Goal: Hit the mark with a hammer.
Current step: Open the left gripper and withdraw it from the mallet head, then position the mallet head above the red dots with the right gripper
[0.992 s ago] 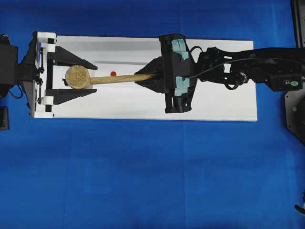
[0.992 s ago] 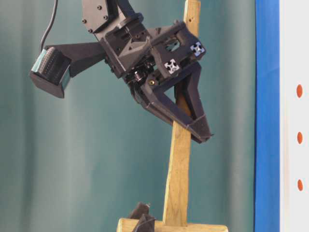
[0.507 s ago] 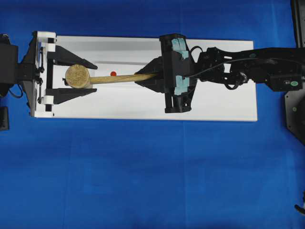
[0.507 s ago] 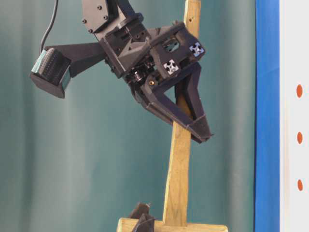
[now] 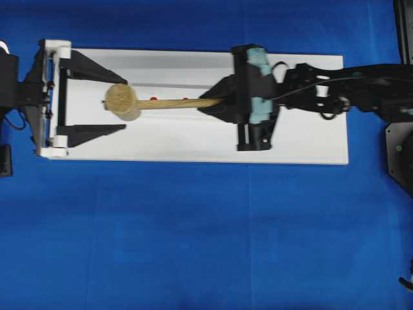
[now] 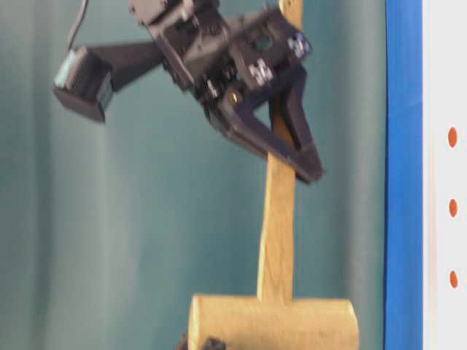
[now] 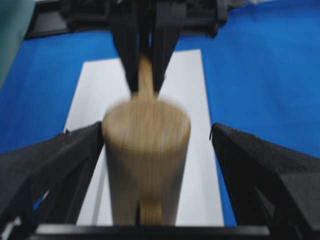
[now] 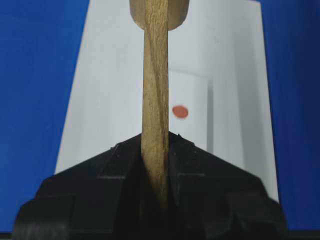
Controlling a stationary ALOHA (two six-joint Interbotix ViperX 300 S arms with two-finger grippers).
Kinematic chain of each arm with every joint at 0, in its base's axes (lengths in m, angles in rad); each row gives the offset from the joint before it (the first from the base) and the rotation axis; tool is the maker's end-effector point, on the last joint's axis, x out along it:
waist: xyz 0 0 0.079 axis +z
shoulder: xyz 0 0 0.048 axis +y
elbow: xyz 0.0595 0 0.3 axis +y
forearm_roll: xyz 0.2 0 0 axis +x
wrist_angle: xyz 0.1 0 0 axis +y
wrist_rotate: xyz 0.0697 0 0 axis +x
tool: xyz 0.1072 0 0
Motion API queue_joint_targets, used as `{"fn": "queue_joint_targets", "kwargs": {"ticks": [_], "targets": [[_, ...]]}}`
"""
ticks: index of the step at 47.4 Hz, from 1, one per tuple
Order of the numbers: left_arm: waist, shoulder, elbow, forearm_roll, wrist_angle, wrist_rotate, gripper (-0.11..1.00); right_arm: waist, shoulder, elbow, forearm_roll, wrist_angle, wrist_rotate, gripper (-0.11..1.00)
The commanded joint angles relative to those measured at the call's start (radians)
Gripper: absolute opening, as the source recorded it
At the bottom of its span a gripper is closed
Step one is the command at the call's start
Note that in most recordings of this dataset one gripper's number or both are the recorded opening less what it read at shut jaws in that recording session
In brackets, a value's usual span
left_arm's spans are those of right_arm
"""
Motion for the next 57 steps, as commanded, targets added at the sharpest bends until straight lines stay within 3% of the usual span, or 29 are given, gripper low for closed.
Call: {"fn": "queue_joint_targets", "kwargs": {"ticks": [1, 14, 22, 57], "targets": [[0.005, -0.055, 0.011, 0.000, 0.008, -0.003, 0.84, 0.003, -0.069, 0.018, 0.025, -0.006, 0.003, 0.01], [0.009, -0.267, 0.075, -0.002, 0.137, -0.005, 0.84, 0.005, -0.183, 0.129, 0.091, 0.021, 0.003, 0.01], [0.009, -0.347, 0.107, -0.002, 0.186, -0.006, 0.84, 0.005, -0.190, 0.141, 0.109, 0.021, 0.003, 0.01], [0.009, -0.354, 0.117, -0.003, 0.219, -0.057, 0.84, -0.080, -0.143, 0.101, 0.112, 0.003, 0.002, 0.01]]}}
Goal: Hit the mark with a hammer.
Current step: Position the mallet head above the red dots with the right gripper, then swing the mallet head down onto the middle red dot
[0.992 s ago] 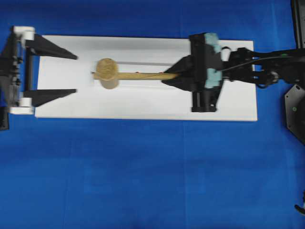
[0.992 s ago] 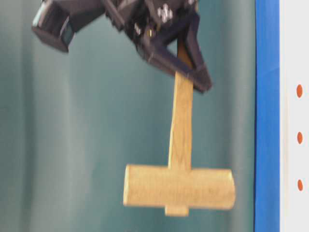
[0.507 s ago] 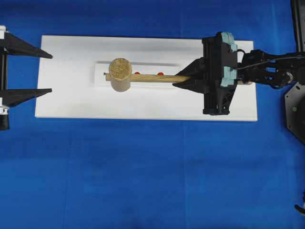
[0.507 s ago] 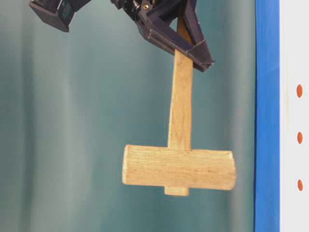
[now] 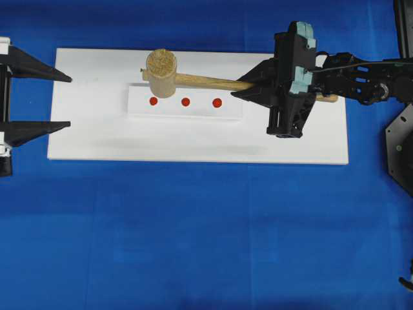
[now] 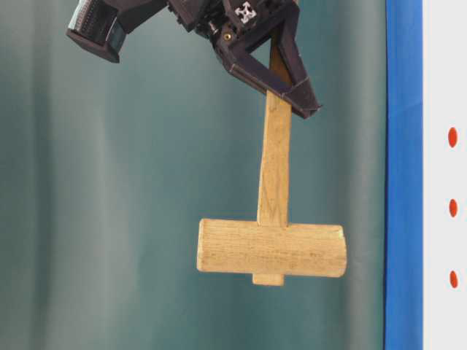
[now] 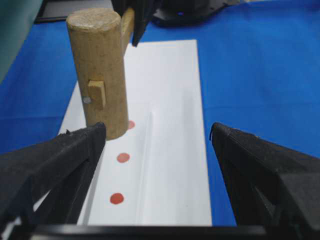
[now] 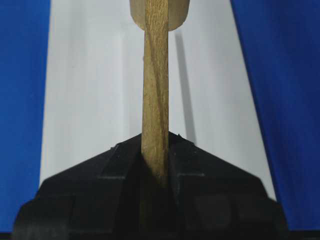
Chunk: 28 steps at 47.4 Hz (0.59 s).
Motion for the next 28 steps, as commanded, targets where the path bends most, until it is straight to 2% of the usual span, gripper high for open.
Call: {"fn": "queue_joint_targets", "kwargs": {"ticks": [1, 18, 28], "targets": [[0.002, 0.003, -0.009, -0.002, -0.003, -0.002, 0.84, -0.005, -0.009, -0.035, 0.003, -0.011, -0.002, 0.01], [0.002, 0.003, -0.009, -0.002, -0.003, -0.002, 0.84, -0.002, 0.075, -0.121, 0.005, -0.018, -0.005, 0.01], [0.002, 0.003, -0.009, 0.000, -0.003, -0.002, 0.84, -0.002, 0.103, -0.130, 0.005, -0.015, -0.003, 0.01]]}}
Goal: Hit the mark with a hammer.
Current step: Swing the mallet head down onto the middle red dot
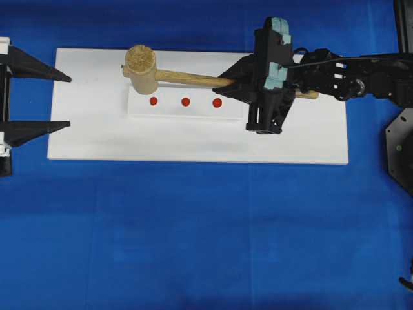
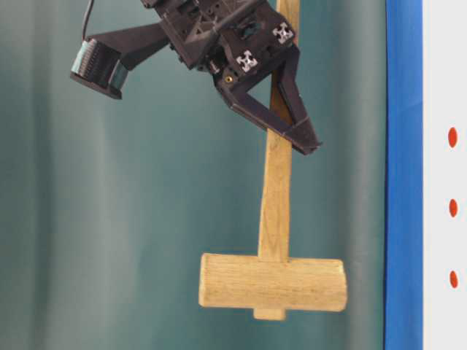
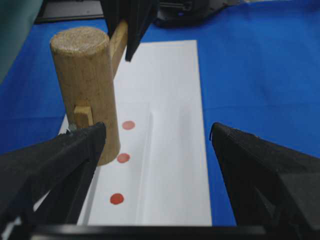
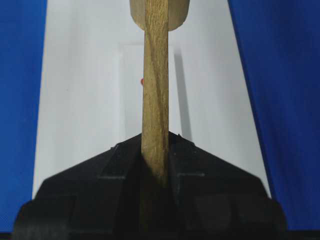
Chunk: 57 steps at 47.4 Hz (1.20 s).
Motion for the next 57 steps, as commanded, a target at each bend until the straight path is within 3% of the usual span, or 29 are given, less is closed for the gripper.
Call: {"fn": "queue_joint_targets", "kwargs": {"ticks": [1, 10, 15, 23, 33, 40, 57], "targets": [[0.003, 0.005, -0.009, -0.003, -0.003, -0.002, 0.84, 0.002, -0.005, -0.032, 0.002, -0.012, 0.000, 0.01], [0.003, 0.006, -0.008, -0.003, -0.003, -0.002, 0.84, -0.002, 0.104, -0.020, 0.006, -0.015, 0.003, 0.01], [0.003, 0.008, -0.005, -0.003, -0.003, -0.002, 0.84, -0.002, 0.199, -0.025, 0.032, -0.006, 0.006, 0.01], [0.003, 0.008, -0.005, -0.003, -0.003, -0.002, 0.84, -0.008, 0.206, -0.017, 0.043, -0.003, 0.008, 0.01], [0.003, 0.006, -0.005, -0.002, -0.003, 0.000, 0.84, -0.008, 0.135, -0.014, 0.038, -0.003, -0.002, 0.01], [0.003, 0.005, -0.005, -0.003, -0.003, 0.000, 0.84, -0.008, 0.012, 0.014, 0.032, -0.003, -0.006, 0.01], [0.003, 0.005, -0.003, -0.002, -0.003, 0.000, 0.84, -0.002, -0.210, 0.192, 0.037, -0.037, 0.009, 0.01]]}}
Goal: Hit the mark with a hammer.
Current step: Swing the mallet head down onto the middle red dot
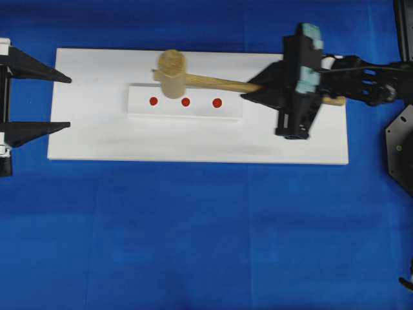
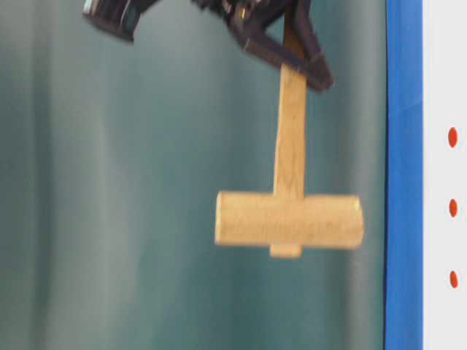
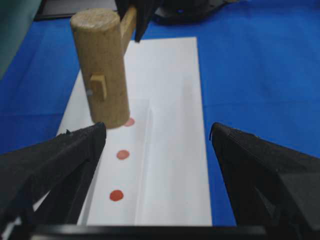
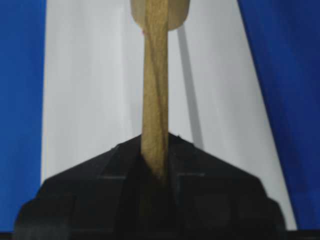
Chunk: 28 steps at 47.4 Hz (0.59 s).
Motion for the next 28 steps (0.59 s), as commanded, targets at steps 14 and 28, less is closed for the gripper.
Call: {"fn": "queue_joint_targets", "kwargs": {"ticks": [14, 28], "targets": [[0.003, 0.005, -0.009, -0.002, -0.006, -0.002, 0.84, 0.003, -0.012, 0.002, 0.008, -0.055, -0.002, 0.01], [0.003, 0.005, -0.009, -0.002, -0.006, -0.002, 0.84, 0.003, 0.179, 0.006, 0.040, -0.052, 0.006, 0.01]]}}
